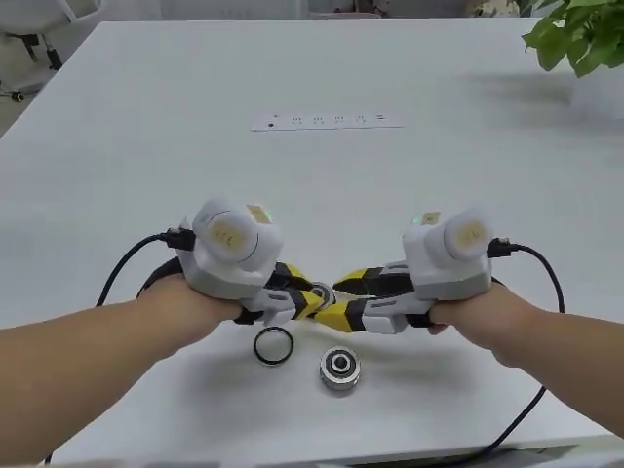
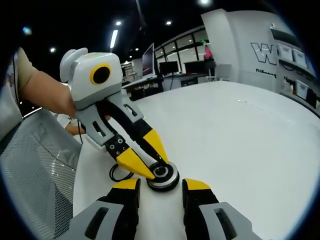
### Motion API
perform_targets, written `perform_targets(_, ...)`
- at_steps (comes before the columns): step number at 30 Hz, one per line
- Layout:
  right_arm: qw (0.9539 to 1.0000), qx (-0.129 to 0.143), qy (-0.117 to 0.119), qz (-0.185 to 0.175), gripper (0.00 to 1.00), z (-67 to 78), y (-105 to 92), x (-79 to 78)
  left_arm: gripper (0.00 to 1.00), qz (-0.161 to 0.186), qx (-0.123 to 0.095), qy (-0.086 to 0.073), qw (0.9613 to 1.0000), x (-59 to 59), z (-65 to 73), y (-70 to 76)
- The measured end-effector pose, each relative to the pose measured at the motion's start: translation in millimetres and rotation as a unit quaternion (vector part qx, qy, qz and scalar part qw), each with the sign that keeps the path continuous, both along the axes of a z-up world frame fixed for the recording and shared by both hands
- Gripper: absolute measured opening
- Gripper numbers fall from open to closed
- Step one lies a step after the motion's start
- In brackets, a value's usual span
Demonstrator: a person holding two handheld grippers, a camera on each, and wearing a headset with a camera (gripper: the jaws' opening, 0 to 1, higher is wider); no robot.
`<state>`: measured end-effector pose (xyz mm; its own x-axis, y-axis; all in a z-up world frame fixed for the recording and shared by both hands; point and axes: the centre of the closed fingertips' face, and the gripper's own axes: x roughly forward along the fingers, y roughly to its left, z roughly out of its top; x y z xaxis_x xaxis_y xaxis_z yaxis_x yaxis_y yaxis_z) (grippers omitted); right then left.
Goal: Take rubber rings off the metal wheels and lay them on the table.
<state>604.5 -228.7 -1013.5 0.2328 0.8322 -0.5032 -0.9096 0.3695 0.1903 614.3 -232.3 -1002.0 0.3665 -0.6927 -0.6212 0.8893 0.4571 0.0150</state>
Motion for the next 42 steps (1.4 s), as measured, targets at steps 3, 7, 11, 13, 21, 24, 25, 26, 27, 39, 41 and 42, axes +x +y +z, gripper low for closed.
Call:
perform_targets(3, 0.9999, -0.009, -0.003, 0.005, 0.3, -3.5, 4.1, -1.3, 0.14, 0.002, -0.001, -0.001, 1.0, 0.2, -0.3, 0.1)
perform_targets(7, 0.9999, -0.011, -0.002, -0.004, 0.28, -4.1, 3.9, 1.5, 0.14, 0.004, -0.003, -0.002, 1.0, -0.1, -0.6, 0.3)
perform_targets(11, 0.9999, -0.01, -0.003, -0.008, 0.25, -3.1, 0.8, 1.9, 0.13, 0.005, -0.004, -0.004, 1.0, -0.2, -0.5, 0.3)
perform_targets(13, 0.9999, -0.009, -0.004, -0.009, 0.24, -2.9, -0.7, 1.4, 0.13, 0.006, -0.005, -0.004, 1.0, -0.2, -0.4, 0.3)
perform_targets(21, 0.9999, -0.007, 0.0, -0.013, 0.19, -3.3, -6.1, -1.4, 0.13, 0.01, -0.007, -0.005, 0.9999, -0.1, -0.5, 0.3)
perform_targets(24, 0.9999, -0.007, 0.002, -0.014, 0.16, -3.7, -8.4, -2.1, 0.13, 0.011, -0.007, -0.005, 0.9999, 0.0, -0.6, 0.4)
perform_targets(25, 0.9999, -0.008, 0.002, -0.013, 0.14, -3.9, -9.3, -2.9, 0.13, 0.011, -0.008, -0.005, 0.9999, 0.1, -0.6, 0.3)
perform_targets(26, 0.9999, -0.008, 0.003, -0.013, 0.13, -3.9, -9.6, -3.1, 0.13, 0.011, -0.008, -0.005, 0.9999, 0.2, -0.7, 0.3)
perform_targets(27, 0.9999, -0.008, 0.004, -0.013, 0.12, -4.0, -10.0, -3.3, 0.13, 0.012, -0.008, -0.005, 0.9999, 0.2, -0.8, 0.3)
perform_targets(39, 0.9997, -0.01, 0.011, -0.021, 0.01, -4.9, -11.7, -3.6, 0.13, 0.012, -0.006, -0.007, 0.9999, 0.1, -0.8, 0.5)
perform_targets(41, 0.9993, -0.005, 0.023, -0.029, 0.0, -5.1, -12.4, -3.4, 0.13, 0.012, -0.005, -0.008, 0.9999, 0.2, -0.9, 0.4)
perform_targets(42, 0.9991, -0.004, 0.026, -0.032, 0.0, -5.2, -13.4, -2.9, 0.13, 0.012, -0.005, -0.008, 0.9999, 0.0, -0.9, 0.4)
